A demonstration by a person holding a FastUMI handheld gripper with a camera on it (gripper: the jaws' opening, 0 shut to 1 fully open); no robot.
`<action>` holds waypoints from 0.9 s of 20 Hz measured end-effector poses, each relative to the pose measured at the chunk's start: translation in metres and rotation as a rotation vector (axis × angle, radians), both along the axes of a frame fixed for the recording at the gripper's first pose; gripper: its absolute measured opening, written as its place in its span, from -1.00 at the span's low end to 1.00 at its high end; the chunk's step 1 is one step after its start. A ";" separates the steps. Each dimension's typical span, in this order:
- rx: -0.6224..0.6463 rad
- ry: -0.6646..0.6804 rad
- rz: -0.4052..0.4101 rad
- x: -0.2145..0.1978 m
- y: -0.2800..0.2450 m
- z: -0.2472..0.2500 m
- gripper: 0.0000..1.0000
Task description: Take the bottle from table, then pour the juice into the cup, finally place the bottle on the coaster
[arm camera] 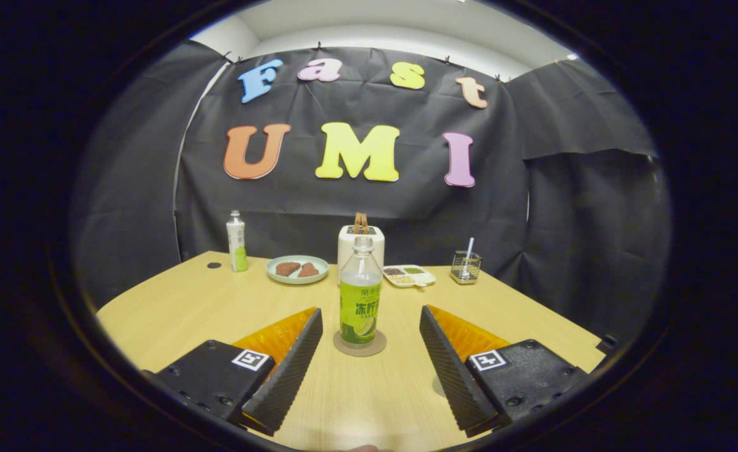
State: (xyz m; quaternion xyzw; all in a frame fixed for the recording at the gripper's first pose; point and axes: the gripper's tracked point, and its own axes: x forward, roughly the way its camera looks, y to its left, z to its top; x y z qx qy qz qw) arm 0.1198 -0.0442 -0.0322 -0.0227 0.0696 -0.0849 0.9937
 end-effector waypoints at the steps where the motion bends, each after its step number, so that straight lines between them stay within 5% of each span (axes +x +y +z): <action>1: 0.009 -0.015 0.009 -0.010 0.002 0.004 1.00; 11: 0.023 -0.108 0.053 -0.097 0.000 0.016 1.00; 18: 0.062 -0.139 0.054 -0.118 0.002 0.022 1.00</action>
